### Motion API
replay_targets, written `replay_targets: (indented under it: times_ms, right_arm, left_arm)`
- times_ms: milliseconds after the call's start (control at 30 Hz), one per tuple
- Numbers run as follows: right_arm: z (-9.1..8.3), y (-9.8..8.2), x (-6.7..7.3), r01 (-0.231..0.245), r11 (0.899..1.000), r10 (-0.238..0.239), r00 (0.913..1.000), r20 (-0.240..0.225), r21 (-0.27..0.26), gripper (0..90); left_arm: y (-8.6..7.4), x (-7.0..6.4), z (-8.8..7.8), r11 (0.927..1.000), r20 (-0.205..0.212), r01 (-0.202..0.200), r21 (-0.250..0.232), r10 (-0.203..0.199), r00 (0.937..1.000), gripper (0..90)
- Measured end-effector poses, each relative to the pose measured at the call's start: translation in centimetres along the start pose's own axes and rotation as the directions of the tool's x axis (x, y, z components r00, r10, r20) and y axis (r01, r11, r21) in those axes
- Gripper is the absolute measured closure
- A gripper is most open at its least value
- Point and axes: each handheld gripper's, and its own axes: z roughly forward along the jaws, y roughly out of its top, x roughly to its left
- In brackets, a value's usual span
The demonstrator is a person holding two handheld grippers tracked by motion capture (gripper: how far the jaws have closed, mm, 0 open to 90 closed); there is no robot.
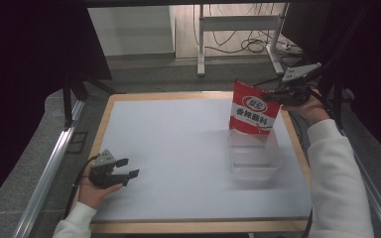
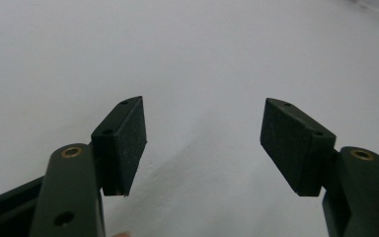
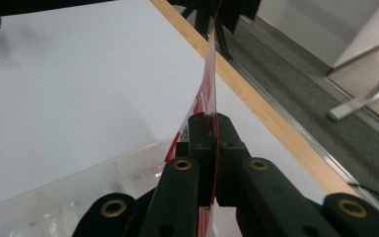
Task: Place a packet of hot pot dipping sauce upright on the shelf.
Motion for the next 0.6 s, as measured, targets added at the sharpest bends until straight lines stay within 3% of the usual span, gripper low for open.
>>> replay_targets:
  times_ms: [67,200,333,500,600]
  right_arm:
    - [-0.4,0.1,0.3,-0.035,0.999,0.036,0.9983,0.045,-0.025,69.2]
    - [-1.1,1.0,1.3,-0.083,0.995,0.088,0.9915,0.096,-0.050,55.5]
    - [-1.2,1.7,2.4,-0.124,0.991,0.132,0.9800,0.149,-0.057,47.4]
    - [-1.5,2.8,4.4,-0.164,0.983,0.180,0.9565,0.230,-0.086,37.7]
    - [-1.9,3.6,6.1,-0.179,0.977,0.205,0.9420,0.266,-0.118,37.4]
  left_arm:
    - [0.2,0.0,0.3,0.9999,0.009,-0.012,0.003,0.012,0.9999,34.0]
    - [0.6,0.2,0.6,0.9995,0.031,-0.031,0.002,0.030,0.9991,34.0]
    - [1.0,0.2,0.8,0.9988,0.054,-0.050,-0.006,0.050,0.9973,34.0]
    - [1.4,0.1,1.0,0.9976,0.073,-0.069,-0.010,0.069,0.9949,34.0]
    - [1.3,0.1,1.1,0.9974,0.080,-0.072,-0.009,0.073,0.9942,34.0]
